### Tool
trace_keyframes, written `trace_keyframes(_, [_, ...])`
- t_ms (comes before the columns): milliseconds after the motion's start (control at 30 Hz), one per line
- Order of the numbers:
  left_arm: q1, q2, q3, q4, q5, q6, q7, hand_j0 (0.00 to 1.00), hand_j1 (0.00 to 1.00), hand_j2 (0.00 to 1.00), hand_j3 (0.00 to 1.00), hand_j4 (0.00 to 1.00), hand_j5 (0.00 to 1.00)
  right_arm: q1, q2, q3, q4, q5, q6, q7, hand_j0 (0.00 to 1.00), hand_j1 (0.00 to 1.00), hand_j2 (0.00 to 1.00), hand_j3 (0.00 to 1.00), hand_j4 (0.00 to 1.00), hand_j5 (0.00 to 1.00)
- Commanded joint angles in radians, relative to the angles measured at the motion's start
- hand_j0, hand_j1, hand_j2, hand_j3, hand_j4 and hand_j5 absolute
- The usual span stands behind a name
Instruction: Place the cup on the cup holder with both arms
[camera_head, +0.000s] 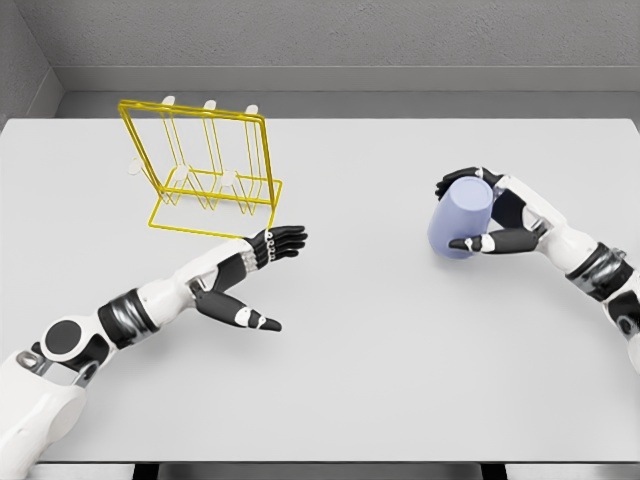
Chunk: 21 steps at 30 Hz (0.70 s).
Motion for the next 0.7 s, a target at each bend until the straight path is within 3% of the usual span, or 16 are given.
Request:
trace_keyframes(0, [0.000,0.004,0.000,-0.001,0.005,0.000,0.000,1.00,1.00,1.00,1.00,1.00,1.00,0.000,0.014,0.014,-0.006,-0.007,0.001,0.000,0.69,0.69,0.69,0.69,0.69,0.69])
trace_keyframes(667, [0.021,0.030,0.003,-0.001,0.011,-0.030,0.000,1.00,1.00,1.00,1.00,1.00,1.00,-0.052,0.106,0.130,-0.012,0.008,-0.005,0.000,0.71,0.71,0.71,0.71,0.71,0.71])
